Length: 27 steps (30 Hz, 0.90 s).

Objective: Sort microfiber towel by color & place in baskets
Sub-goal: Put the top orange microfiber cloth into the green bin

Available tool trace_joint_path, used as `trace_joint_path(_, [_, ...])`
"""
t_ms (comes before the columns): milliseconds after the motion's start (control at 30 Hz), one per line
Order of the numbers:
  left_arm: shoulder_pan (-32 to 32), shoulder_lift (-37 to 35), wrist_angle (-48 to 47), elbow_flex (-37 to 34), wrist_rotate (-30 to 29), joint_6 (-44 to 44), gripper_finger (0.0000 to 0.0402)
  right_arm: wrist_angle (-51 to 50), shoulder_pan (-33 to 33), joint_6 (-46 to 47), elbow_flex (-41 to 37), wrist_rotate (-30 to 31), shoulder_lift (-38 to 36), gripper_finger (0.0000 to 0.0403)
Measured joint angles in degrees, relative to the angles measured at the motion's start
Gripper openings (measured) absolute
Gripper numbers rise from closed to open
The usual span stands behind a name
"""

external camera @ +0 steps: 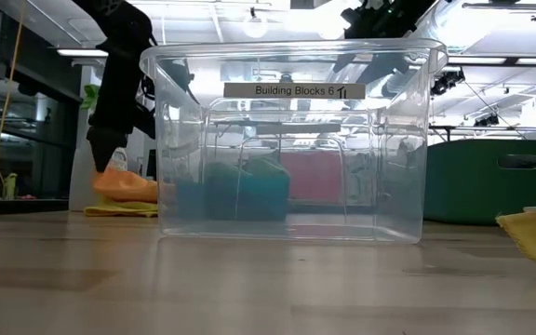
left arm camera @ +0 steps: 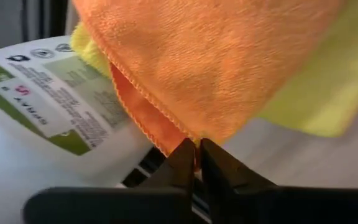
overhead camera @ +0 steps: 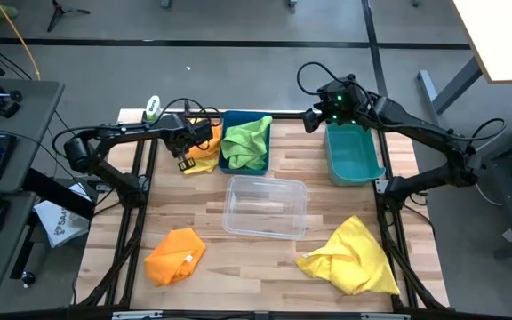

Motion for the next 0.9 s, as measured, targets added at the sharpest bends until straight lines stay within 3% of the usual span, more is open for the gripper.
trace_joint_path(167, [-1.6, -4.5, -1.2, 5.7, 1.2, -1.0, 0.0002, 0.0, 0.0, -0.1, 0.0, 0.0, 0.0, 0.0321])
trace_joint_path(400, [-3.0, -13.8, -0.3, 25.0, -0.3, -2.1, 0.0001, 0.0, 0.0, -0.1, 0.0, -0.1, 0.0, 0.0321])
trace_joint_path(600, [-6.8, -14.1, 11.3, 38.0, 1.7, -2.4, 0.0000, 4.8, 0.1, -2.0, 0.1, -4.0, -2.1, 0.0321])
trace_joint_path(900, [-17.0, -6.2, 40.1, 41.9, 12.8, 1.2, 0.0000, 9.4, 0.1, -2.7, 1.3, -6.2, -13.6, 0.0321])
